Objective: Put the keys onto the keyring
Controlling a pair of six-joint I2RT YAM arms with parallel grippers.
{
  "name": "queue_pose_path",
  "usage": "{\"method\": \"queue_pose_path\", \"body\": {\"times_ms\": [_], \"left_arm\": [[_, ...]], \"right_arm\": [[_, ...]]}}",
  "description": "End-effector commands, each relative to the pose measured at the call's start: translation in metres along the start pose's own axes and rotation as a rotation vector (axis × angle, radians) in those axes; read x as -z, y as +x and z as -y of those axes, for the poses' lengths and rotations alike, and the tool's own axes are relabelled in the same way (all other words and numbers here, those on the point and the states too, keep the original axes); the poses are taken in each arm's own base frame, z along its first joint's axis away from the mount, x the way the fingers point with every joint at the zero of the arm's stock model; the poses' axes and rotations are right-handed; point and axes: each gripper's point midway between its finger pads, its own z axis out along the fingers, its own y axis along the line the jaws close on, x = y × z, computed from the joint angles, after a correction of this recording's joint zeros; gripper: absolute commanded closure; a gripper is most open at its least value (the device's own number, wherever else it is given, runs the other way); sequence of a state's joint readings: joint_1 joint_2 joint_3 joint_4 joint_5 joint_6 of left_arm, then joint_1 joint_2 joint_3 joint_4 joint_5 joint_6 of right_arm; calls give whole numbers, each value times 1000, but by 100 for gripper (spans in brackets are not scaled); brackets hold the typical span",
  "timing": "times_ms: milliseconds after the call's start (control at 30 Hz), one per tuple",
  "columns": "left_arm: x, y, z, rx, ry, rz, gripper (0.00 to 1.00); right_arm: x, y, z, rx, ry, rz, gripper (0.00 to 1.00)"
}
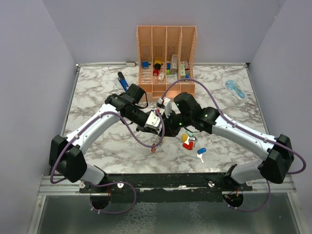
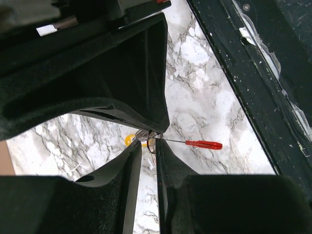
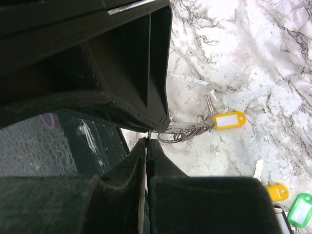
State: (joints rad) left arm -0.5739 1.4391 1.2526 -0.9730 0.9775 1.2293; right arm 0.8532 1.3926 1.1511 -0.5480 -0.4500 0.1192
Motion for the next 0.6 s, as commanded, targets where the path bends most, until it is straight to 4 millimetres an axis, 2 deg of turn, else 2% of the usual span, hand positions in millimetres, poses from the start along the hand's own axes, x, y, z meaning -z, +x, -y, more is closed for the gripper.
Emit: {"method": "queue_pose_path", "body": {"times_ms": [0, 167, 333, 567], "left_arm": [[-4, 2, 1, 10, 6, 4, 79], [-4, 4, -2, 23, -5, -5, 79], [-3, 5, -8, 46, -34, -18, 70], [-4, 7, -9, 64, -41, -20, 70]], "right_arm": [[15, -20, -3, 23, 19, 66, 99], [17, -20, -5, 21, 15, 73, 99], [18, -19, -6, 21, 10, 77, 99], [19, -18, -7, 21, 12, 85, 99]]}}
